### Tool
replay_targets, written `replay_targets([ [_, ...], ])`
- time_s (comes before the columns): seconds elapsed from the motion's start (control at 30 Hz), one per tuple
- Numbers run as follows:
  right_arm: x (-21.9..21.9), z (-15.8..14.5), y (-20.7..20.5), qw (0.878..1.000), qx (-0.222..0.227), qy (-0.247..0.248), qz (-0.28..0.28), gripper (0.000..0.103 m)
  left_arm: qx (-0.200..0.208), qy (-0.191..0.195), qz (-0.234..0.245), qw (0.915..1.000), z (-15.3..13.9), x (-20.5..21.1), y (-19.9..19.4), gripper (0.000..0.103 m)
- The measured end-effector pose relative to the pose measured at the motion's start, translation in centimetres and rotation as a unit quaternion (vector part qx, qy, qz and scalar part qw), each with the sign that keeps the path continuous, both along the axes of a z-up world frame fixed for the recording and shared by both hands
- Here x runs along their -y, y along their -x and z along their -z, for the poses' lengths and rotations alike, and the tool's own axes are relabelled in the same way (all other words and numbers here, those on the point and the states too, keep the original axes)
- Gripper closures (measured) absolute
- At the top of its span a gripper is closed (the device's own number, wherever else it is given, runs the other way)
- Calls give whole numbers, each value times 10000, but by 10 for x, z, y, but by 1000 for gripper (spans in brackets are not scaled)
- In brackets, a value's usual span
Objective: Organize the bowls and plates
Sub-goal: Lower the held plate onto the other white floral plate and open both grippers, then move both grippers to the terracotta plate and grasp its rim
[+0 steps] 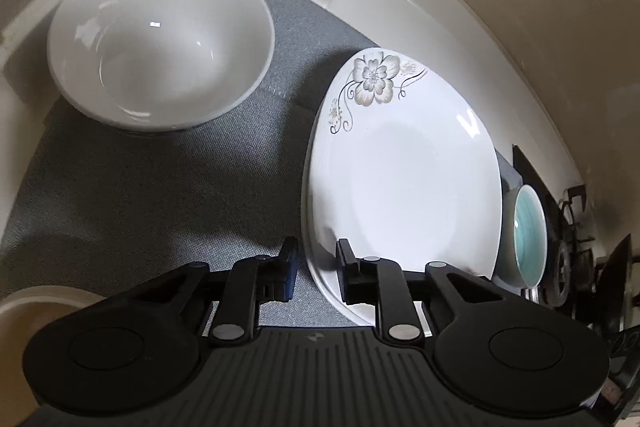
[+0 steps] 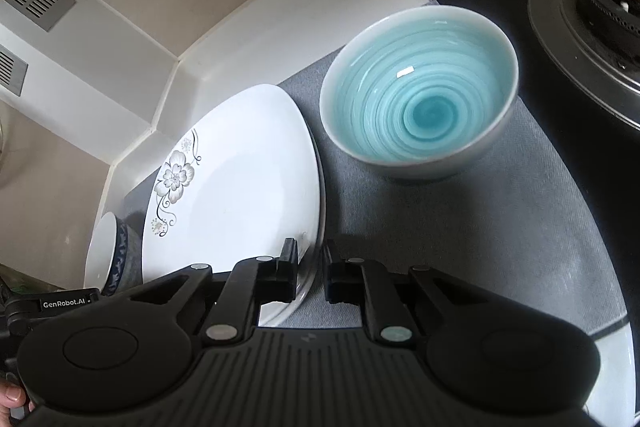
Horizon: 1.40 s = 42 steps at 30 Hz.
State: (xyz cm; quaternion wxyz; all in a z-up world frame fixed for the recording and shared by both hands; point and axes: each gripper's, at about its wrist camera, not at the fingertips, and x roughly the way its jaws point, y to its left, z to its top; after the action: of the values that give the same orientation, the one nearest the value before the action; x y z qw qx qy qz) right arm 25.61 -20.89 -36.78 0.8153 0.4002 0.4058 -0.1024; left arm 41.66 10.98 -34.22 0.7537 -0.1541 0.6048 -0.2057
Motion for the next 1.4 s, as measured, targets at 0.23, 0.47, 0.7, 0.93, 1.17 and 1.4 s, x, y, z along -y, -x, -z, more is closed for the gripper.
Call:
replay_targets([
  [0.23,-6,-13,9,9993,153,118,-305,83,-107,143,118,9998,-1,-5,1,84],
  [0.47,-13,-14,19,9998,-66,122,-171,77,-388,383,-139,9984,1,-15,1,78],
  [0.7,-48,-11,55,9950,-216,72,-971,52,354,-8,526,9980,-29,-11,45,45],
  [0.93,-105,-8,57,9735,-362,569,-2185,52,745,-457,1077,9903,-34,-2,84,44],
  [1.17,-99,-7,62,9764,-369,656,-2024,52,492,-660,208,9964,-28,-7,47,52],
  [1.4,-84,-4,83,9841,-314,414,-1700,54,443,-1003,280,9936,-20,1,30,57],
])
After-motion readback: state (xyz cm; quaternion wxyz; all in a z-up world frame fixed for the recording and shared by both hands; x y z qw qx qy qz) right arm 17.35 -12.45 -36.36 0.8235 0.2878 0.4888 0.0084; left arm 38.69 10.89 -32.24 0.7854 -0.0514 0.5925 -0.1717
